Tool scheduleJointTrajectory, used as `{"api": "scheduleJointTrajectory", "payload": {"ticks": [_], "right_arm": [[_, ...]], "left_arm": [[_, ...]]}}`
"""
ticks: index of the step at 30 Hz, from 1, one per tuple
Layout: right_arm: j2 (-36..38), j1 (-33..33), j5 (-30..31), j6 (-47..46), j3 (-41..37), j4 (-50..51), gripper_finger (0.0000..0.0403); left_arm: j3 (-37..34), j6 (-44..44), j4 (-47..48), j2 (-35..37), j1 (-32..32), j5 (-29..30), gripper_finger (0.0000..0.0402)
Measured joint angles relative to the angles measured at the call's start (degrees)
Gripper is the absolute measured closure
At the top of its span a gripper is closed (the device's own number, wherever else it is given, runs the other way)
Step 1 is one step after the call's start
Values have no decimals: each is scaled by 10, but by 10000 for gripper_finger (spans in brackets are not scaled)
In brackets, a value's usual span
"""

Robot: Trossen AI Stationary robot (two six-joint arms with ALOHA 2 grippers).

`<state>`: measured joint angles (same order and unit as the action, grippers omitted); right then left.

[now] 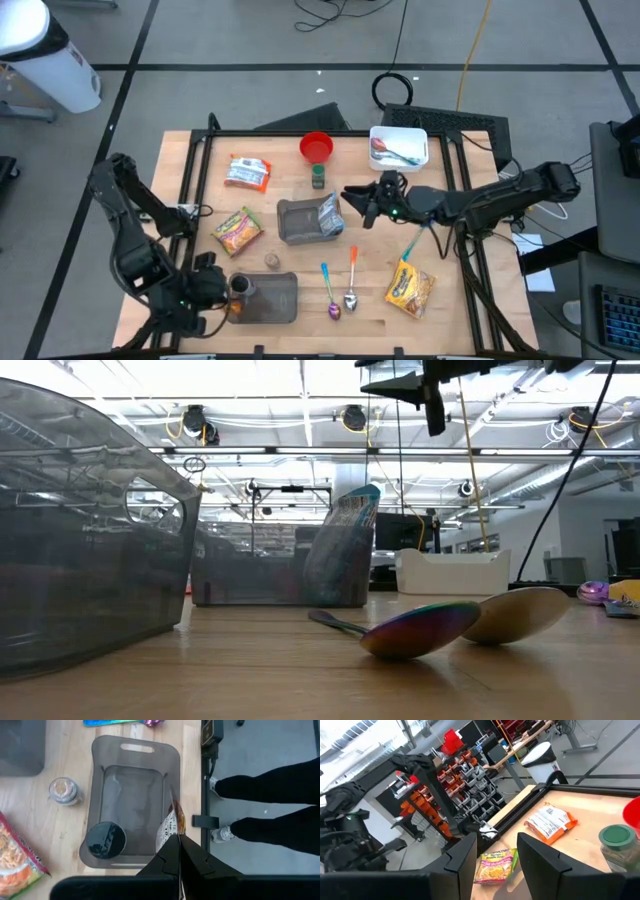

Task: Pick & Place Food Item
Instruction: Put the orange seasoning pack into the bottom black bin

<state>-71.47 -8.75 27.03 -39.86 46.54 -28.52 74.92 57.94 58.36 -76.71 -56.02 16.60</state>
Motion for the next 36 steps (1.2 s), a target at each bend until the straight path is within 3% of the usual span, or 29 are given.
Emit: {"api": "scheduleJointTrajectory", "payload": {"ticks": [16,20,30,36], "right_arm": [[-15,0,0,-1,0,2,271],[-15,0,0,0,0,1,271],[-15,0,0,0,0,1,271],[-15,0,0,-4,0,1,273]], "left_arm": [[-5,-19,-17,0,24,30,400],[-35,-7,-29,0,24,28,400],[-114,-1,-163,0,19,18,400],[-150,18,-182,0,18,15,399]]}}
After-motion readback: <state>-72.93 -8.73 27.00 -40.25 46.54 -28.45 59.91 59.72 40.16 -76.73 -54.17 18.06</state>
